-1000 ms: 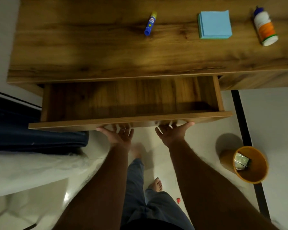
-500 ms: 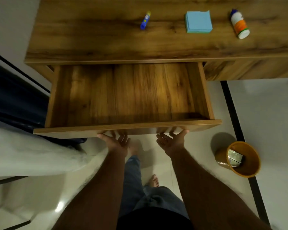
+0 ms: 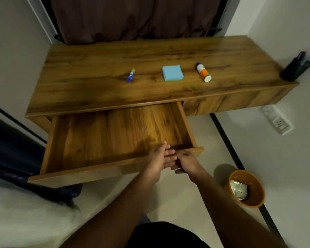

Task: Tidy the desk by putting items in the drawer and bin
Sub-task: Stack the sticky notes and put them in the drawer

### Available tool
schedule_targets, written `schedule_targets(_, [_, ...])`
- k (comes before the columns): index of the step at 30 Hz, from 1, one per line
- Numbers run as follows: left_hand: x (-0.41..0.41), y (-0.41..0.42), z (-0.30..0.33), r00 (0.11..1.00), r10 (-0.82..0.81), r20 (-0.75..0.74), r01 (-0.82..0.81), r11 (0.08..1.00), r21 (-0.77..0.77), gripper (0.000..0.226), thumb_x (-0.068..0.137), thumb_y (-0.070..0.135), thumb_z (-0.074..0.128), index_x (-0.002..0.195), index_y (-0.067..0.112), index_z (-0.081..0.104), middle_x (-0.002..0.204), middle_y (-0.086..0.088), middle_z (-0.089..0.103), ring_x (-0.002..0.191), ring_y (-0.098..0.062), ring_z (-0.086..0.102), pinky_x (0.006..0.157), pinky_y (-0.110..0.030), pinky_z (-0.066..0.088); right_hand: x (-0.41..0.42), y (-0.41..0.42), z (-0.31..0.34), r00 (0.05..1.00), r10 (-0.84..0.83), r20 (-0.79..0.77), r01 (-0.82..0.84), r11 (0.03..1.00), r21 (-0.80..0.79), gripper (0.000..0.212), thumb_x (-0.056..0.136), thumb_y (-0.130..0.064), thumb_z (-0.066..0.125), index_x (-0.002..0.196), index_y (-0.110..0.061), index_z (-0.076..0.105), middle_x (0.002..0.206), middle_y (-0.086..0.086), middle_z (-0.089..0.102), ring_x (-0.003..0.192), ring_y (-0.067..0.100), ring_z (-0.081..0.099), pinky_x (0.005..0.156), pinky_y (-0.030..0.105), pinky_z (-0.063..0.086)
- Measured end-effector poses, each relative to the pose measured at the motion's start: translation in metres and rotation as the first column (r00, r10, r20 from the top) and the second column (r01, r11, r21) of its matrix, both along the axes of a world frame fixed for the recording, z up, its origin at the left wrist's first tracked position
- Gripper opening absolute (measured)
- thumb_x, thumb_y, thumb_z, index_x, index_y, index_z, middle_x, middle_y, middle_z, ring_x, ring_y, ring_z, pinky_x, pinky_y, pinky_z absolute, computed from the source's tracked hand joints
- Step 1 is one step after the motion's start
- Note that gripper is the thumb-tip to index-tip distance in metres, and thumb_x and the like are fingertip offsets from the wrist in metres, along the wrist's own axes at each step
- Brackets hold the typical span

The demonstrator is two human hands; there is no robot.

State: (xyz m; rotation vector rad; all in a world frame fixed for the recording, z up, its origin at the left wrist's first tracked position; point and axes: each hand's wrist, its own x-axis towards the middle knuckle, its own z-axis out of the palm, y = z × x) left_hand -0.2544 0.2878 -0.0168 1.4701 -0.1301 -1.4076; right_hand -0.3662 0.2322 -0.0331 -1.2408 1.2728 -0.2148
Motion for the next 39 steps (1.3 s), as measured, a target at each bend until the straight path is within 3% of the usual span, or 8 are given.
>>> schedule_targets(4, [0.022,-0.036,0.021,0.998,-0.029,0.063,0.034,0.996,-0.078,0.032,0.101,0.035,0.046,0.114,0.010,0.059,0.101,-0.010,0.069,0.082,-0.018,0.069,0.068,-0.031,0.056,0.008,-0.037,0.035,0.993,-0.080,0.083,0.088,0.991,-0.099,0.023,0.098,-0.026,0.053,0.086,-0.009,0.062,0.070,0.007,0.063,0.056,0.015,0.058,0.053,0.028,0.046])
schedule_targets(10, [0.073,-0.113,0.037,0.988,0.039,0.150,-0.018,0.990,-0.138,0.030,0.099,0.033,0.049,0.117,0.010,0.059,0.107,-0.009,0.068,0.085,-0.016,0.067,0.067,-0.030,0.053,0.041,-0.115,0.067,0.993,-0.098,0.063,0.110,0.965,-0.239,0.021,0.097,-0.032,0.055,0.083,-0.017,0.059,0.079,0.001,0.064,0.071,0.015,0.061,0.061,0.029,0.046])
schedule_targets(14, [0.111,-0.167,0.044,0.980,0.072,0.187,-0.041,0.986,-0.164,0.028,0.098,0.030,0.052,0.120,0.014,0.057,0.113,-0.009,0.068,0.089,-0.018,0.067,0.064,-0.028,0.050,0.063,-0.165,0.085,0.981,-0.157,0.119,0.184,0.943,-0.277,0.024,0.097,-0.023,0.055,0.090,0.000,0.060,0.077,0.013,0.055,0.069,0.025,0.053,0.056,0.030,0.043])
schedule_targets(18, [0.138,-0.209,0.043,0.978,0.060,0.201,-0.035,0.991,-0.128,0.033,0.098,0.030,0.052,0.127,0.015,0.054,0.117,-0.007,0.065,0.099,-0.020,0.065,0.073,-0.032,0.054,0.072,-0.208,0.083,0.975,-0.216,0.050,0.220,0.917,-0.332,0.022,0.091,-0.026,0.063,0.077,-0.010,0.061,0.071,0.011,0.064,0.069,0.028,0.062,0.062,0.036,0.051])
schedule_targets(24, [0.164,-0.254,0.031,0.960,0.072,0.270,-0.045,0.993,-0.108,0.029,0.097,0.016,0.054,0.126,0.013,0.056,0.125,-0.006,0.061,0.109,-0.019,0.061,0.082,-0.031,0.053,0.080,-0.258,0.057,0.974,-0.225,-0.041,0.195,0.911,-0.365,0.017,0.089,-0.034,0.062,0.089,-0.019,0.069,0.084,0.007,0.068,0.085,0.027,0.065,0.081,0.048,0.054])
schedule_targets(31, [0.179,-0.308,0.010,0.869,0.035,0.494,-0.036,0.999,-0.009,0.039,0.093,0.021,0.061,0.131,0.018,0.056,0.130,-0.003,0.059,0.115,-0.021,0.057,0.098,-0.041,0.050,0.110,-0.333,0.043,0.972,-0.163,-0.168,0.080,0.906,-0.415,0.029,0.096,-0.026,0.056,0.117,-0.008,0.064,0.112,0.008,0.065,0.103,0.026,0.060,0.093,0.037,0.048])
schedule_targets(35, [0.177,-0.340,0.009,0.813,-0.015,0.582,-0.015,0.999,0.046,0.047,0.093,0.023,0.060,0.138,0.016,0.049,0.134,-0.002,0.054,0.121,-0.022,0.052,0.096,-0.033,0.044,0.131,-0.376,0.042,0.977,-0.159,-0.146,0.085,0.905,-0.417,0.027,0.097,-0.020,0.053,0.120,-0.009,0.062,0.116,0.009,0.065,0.106,0.026,0.060,0.093,0.032,0.047])
schedule_targets(39, [0.174,-0.370,0.007,0.807,-0.044,0.588,-0.023,0.994,0.106,0.052,0.093,0.025,0.060,0.141,0.010,0.045,0.143,-0.009,0.047,0.127,-0.026,0.048,0.103,-0.037,0.042,0.141,-0.413,0.037,0.988,-0.093,-0.125,0.041,0.930,-0.366,0.027,0.094,-0.019,0.053,0.114,-0.008,0.066,0.112,0.012,0.068,0.099,0.025,0.063,0.083,0.030,0.048])
